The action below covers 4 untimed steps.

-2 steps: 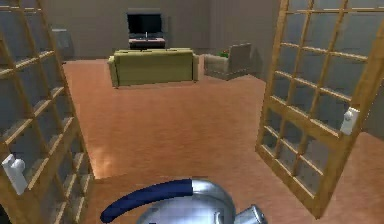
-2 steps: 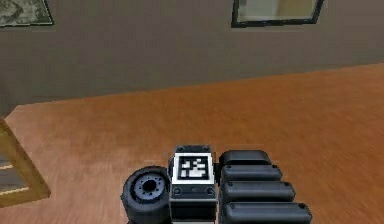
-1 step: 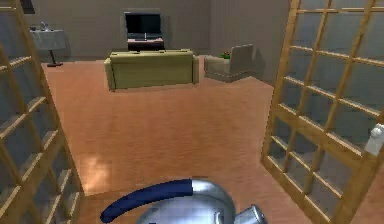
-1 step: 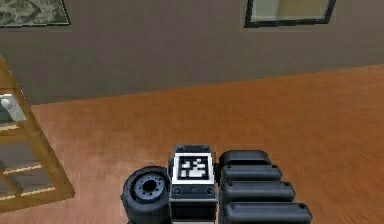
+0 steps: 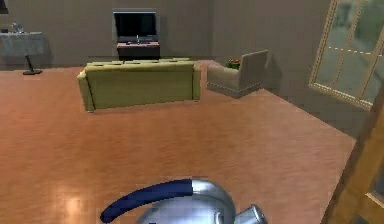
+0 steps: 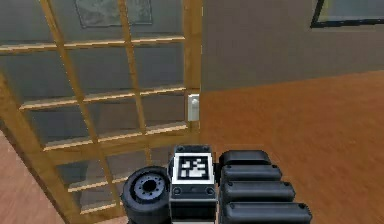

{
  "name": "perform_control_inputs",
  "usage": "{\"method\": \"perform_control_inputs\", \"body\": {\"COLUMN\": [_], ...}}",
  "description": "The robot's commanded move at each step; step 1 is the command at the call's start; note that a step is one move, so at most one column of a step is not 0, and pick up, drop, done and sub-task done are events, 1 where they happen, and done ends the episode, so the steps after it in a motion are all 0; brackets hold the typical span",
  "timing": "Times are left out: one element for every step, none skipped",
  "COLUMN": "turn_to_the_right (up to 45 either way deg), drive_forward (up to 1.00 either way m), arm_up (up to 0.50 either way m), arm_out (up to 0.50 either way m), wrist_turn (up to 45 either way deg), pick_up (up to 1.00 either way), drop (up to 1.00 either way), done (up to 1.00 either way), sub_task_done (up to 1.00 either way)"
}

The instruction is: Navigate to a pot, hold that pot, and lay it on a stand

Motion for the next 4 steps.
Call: {"method": "perform_control_inputs", "body": {"turn_to_the_right": [9.0, 0.0, -45.0, -6.0], "drive_forward": [0.00, 0.05, 0.00, 0.00], "arm_up": [0.00, 0.00, 0.00, 0.00], "arm_out": [0.00, 0.00, 0.00, 0.00], "wrist_turn": [0.0, 0.0, 0.0, 0.0], "pick_up": [0.00, 0.00, 0.00, 0.00], "drop": [0.00, 0.00, 0.00, 0.00], "done": [0.00, 0.00, 0.00, 0.00], "sub_task_done": [0.00, 0.00, 0.00, 0.00]}}
